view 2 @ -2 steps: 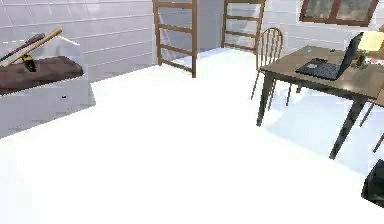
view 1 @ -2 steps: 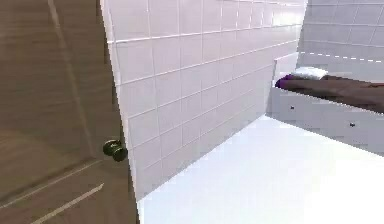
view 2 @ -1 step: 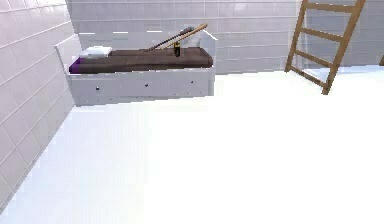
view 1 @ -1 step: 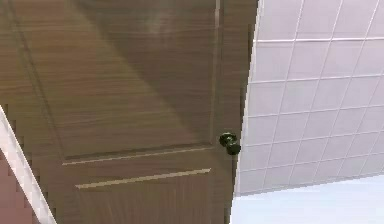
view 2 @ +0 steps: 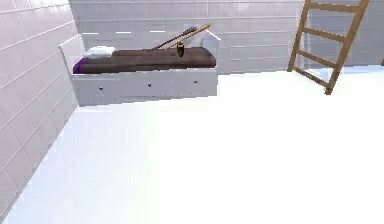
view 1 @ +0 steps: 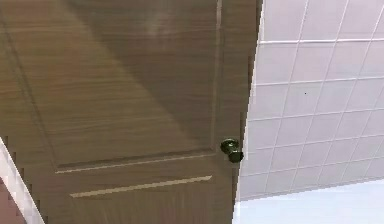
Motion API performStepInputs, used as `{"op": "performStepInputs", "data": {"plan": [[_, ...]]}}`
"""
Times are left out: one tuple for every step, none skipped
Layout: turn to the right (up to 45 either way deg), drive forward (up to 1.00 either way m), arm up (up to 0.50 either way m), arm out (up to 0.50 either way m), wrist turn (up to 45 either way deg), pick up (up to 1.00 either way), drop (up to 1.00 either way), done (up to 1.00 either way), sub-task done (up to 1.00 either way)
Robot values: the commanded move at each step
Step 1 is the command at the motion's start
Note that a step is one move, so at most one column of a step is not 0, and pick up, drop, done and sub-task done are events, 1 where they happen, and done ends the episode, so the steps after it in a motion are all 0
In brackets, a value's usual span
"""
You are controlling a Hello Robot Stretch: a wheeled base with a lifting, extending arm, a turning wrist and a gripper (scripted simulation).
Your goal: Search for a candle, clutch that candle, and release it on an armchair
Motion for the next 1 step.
{"op": "performStepInputs", "data": {"plan": [[-45.0,0.0,0.0,0.0,0.0,0.0,0.0,0.0,0.0]]}}
